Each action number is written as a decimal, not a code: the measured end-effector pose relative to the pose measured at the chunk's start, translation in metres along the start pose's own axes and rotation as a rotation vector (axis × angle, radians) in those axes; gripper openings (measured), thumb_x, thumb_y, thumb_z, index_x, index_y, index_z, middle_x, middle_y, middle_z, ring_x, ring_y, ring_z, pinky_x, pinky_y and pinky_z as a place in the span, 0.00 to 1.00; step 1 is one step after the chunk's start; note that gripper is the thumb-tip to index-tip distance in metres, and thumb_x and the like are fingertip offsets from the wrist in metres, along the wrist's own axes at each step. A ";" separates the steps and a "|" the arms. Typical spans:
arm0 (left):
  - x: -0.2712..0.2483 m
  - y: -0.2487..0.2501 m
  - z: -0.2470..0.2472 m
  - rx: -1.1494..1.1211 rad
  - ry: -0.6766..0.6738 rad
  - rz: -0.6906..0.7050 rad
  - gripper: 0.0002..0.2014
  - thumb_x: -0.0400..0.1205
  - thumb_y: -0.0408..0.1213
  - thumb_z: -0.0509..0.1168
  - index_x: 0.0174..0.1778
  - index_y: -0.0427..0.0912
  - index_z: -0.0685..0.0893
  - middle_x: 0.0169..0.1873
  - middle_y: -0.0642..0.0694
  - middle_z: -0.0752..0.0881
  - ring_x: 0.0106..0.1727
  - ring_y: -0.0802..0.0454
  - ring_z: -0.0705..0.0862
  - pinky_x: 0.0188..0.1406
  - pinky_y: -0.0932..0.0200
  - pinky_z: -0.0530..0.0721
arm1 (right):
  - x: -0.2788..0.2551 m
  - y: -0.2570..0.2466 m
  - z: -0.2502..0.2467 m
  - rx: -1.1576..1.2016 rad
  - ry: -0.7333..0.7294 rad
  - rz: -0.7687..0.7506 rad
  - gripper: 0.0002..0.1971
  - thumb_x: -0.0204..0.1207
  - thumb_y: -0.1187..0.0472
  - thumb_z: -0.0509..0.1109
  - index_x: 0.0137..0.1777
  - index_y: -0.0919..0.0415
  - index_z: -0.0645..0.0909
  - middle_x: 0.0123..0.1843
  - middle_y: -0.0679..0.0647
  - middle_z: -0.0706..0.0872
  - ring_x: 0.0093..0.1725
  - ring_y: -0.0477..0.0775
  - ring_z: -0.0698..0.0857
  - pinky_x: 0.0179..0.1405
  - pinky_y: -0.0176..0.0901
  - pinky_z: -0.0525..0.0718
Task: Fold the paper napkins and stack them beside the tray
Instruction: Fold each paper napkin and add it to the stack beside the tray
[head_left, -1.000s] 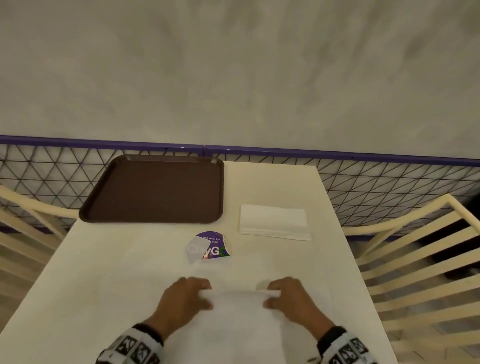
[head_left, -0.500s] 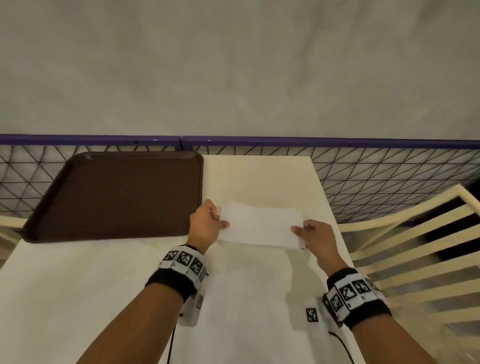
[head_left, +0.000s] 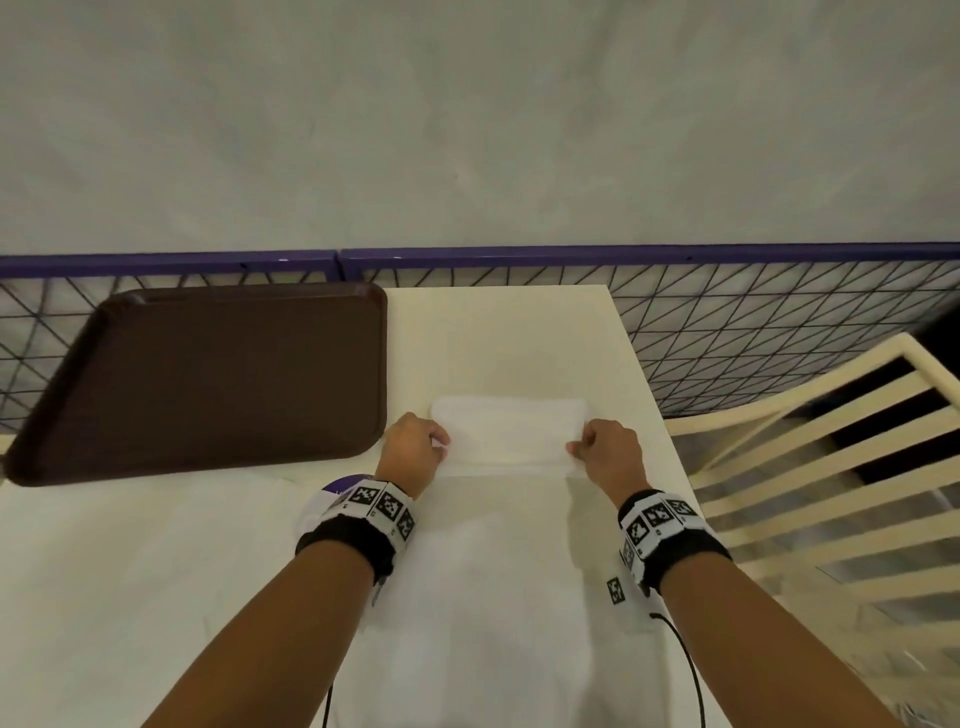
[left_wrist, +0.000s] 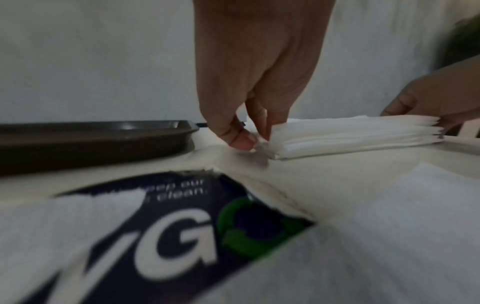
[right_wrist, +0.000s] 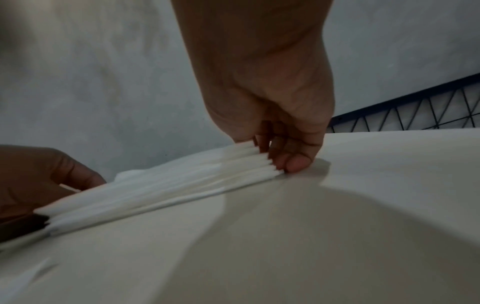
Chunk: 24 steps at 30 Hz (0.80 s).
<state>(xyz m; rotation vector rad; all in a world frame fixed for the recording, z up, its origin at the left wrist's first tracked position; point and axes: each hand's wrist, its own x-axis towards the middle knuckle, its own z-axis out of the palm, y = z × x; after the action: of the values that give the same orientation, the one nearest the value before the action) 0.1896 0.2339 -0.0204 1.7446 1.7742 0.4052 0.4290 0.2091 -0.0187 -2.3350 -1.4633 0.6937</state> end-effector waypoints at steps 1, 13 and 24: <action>-0.001 0.002 -0.002 0.072 -0.022 0.025 0.10 0.77 0.27 0.67 0.51 0.39 0.88 0.57 0.37 0.79 0.56 0.42 0.80 0.57 0.60 0.76 | -0.001 -0.001 -0.003 -0.040 -0.022 -0.018 0.19 0.76 0.65 0.67 0.25 0.58 0.67 0.31 0.55 0.77 0.40 0.58 0.77 0.36 0.40 0.67; -0.134 0.013 0.036 0.548 -0.358 0.248 0.38 0.66 0.52 0.76 0.69 0.44 0.68 0.62 0.45 0.72 0.63 0.45 0.71 0.61 0.53 0.71 | -0.100 0.042 -0.024 0.123 -0.061 -0.103 0.17 0.77 0.73 0.63 0.63 0.60 0.79 0.60 0.59 0.81 0.55 0.56 0.81 0.55 0.35 0.71; -0.156 0.020 0.024 0.209 -0.430 0.360 0.08 0.71 0.34 0.71 0.45 0.46 0.84 0.47 0.50 0.85 0.55 0.49 0.82 0.52 0.59 0.75 | -0.178 0.002 0.005 -0.110 -0.412 -0.540 0.32 0.74 0.59 0.69 0.77 0.52 0.63 0.69 0.49 0.76 0.68 0.50 0.72 0.68 0.42 0.67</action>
<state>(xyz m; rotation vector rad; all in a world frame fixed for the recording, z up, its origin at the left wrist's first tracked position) 0.2113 0.0781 0.0056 2.1159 1.2362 -0.0207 0.3629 0.0478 0.0187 -1.7862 -2.2354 0.9837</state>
